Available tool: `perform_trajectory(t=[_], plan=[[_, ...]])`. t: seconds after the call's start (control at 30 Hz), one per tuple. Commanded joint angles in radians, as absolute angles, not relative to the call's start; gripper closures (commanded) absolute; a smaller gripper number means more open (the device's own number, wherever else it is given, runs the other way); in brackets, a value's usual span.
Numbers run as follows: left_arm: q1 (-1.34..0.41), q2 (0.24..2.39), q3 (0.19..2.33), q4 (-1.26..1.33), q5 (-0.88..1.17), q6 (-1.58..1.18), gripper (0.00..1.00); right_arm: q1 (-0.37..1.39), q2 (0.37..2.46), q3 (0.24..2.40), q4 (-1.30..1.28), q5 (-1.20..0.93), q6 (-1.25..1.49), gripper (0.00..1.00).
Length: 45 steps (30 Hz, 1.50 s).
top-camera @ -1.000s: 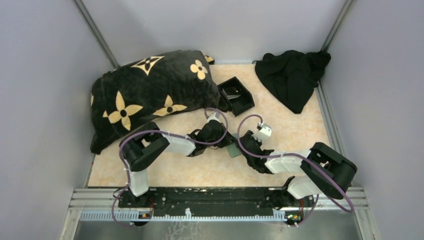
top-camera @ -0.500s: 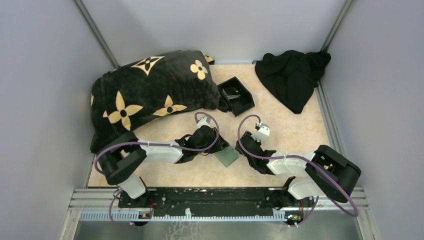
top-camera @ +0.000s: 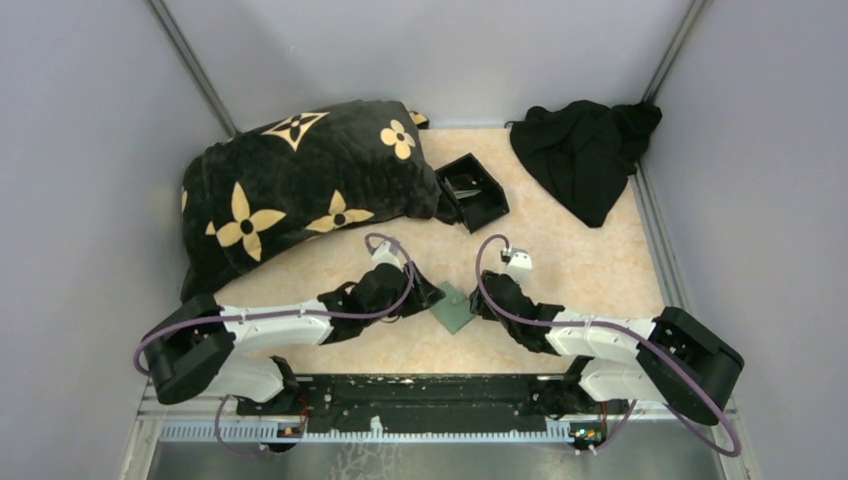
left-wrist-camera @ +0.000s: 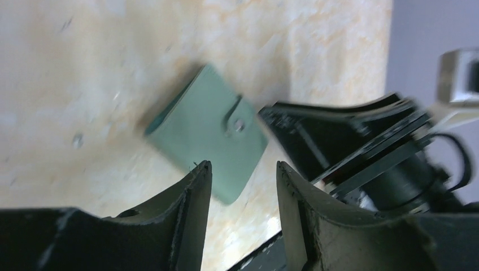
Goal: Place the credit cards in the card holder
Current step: Move the card holder to the center of the board.
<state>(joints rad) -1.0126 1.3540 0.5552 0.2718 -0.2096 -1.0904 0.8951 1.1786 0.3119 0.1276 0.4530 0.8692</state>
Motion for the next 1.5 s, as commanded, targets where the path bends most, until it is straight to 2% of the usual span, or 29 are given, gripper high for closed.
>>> perform_trajectory(t=[0.0,0.37,0.73,0.93,1.47], plan=[[-1.057,1.314,0.476,0.198,-0.241,-1.178,0.48,0.865,1.179,0.263,0.029,0.348,0.806,0.54],[-1.085,1.414,0.473,0.228,-0.238,-1.225,0.50,0.732,1.129,0.245,0.146,0.163,0.730,0.53],[-1.082,1.536,0.547,0.182,-0.276,-1.229,0.50,0.648,1.191,0.235,0.301,-0.029,0.711,0.53],[-1.056,1.587,0.580,0.184,-0.292,-1.212,0.54,0.628,1.225,0.253,0.333,-0.078,0.686,0.53],[-0.985,1.671,0.590,0.233,-0.246,-1.183,0.57,0.592,1.296,0.231,0.401,-0.152,0.683,0.53]])
